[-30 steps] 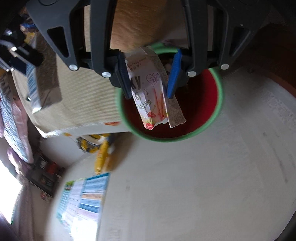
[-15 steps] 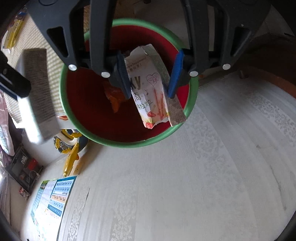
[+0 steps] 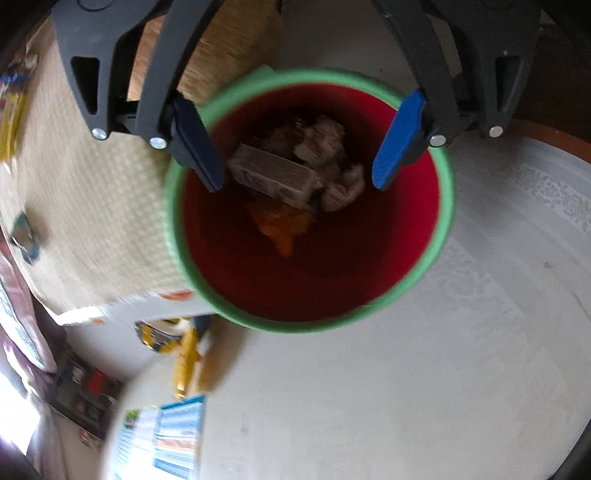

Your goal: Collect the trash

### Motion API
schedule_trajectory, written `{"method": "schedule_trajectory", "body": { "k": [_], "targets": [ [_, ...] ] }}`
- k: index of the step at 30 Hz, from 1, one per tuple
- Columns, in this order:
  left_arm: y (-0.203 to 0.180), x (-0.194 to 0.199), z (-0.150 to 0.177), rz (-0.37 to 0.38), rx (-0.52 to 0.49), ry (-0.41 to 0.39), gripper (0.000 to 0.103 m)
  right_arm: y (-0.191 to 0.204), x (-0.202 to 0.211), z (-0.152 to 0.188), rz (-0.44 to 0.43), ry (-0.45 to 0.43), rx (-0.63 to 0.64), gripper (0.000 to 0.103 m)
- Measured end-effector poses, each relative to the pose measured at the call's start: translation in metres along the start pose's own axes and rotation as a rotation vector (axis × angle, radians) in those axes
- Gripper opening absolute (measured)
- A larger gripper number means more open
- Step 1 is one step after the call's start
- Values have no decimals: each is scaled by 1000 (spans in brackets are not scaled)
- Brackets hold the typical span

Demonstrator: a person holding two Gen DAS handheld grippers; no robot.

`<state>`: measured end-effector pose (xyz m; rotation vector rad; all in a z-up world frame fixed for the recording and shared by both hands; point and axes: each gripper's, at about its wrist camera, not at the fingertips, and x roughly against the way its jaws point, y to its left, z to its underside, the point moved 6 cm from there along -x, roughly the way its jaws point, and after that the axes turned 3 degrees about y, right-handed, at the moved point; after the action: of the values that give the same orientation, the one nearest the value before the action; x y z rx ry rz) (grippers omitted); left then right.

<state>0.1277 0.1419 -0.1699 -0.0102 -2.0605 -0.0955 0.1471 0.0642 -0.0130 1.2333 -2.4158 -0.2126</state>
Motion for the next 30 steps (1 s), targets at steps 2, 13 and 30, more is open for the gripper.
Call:
{"method": "schedule_trajectory", "body": {
  "k": [2,13,30],
  "targets": [
    [-11,8,2,-1,-17,-11,84,16,-1,0,-47,18,60,85],
    [-34,31,-3,10,-54,-39,85,53,0,1,-133,69,171,85],
    [-31,26,5,-19,-39,-31,85,59,22,-23,-39,-32,170,85]
  ]
}}
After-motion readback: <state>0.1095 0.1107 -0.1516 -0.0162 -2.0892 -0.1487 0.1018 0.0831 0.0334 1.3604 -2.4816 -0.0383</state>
